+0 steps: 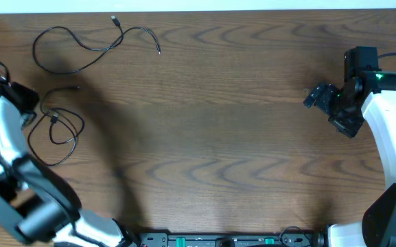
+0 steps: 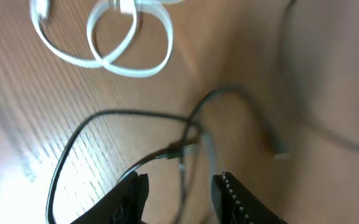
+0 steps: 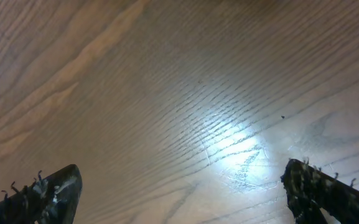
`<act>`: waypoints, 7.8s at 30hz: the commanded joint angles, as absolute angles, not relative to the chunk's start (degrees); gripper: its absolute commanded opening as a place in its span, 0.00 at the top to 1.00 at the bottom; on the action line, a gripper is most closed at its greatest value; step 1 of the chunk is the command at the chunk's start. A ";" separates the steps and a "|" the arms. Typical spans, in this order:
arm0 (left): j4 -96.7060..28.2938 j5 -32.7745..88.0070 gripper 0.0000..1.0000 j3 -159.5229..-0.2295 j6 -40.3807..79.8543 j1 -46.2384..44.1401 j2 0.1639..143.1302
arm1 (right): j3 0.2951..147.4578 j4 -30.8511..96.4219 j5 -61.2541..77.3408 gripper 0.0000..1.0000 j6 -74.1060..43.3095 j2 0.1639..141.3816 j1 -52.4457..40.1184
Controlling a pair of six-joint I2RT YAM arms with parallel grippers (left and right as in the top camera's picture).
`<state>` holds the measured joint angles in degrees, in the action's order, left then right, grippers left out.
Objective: Untangle cables
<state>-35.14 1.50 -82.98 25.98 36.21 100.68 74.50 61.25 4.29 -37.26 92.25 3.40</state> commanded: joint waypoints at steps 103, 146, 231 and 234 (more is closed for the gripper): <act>-73.25 -27.07 0.02 -76.82 41.01 -31.94 40.03 | 49.91 57.01 -4.34 0.01 -30.26 21.34 -2.72; -73.32 -27.07 0.02 -76.82 41.01 -31.94 40.03 | 49.91 76.20 -4.36 0.01 -30.26 21.34 -2.72; -73.32 -27.07 0.02 -76.82 41.01 -31.94 40.03 | 0.30 4.56 -1.76 0.01 4.25 0.32 -0.34; -73.32 -27.07 0.02 -76.82 41.01 -31.94 40.03 | 0.30 4.58 -1.74 0.01 3.22 0.32 -0.03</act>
<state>-73.17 -25.89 -76.62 40.51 -31.73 39.75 0.38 4.05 -2.31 3.18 0.69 -0.69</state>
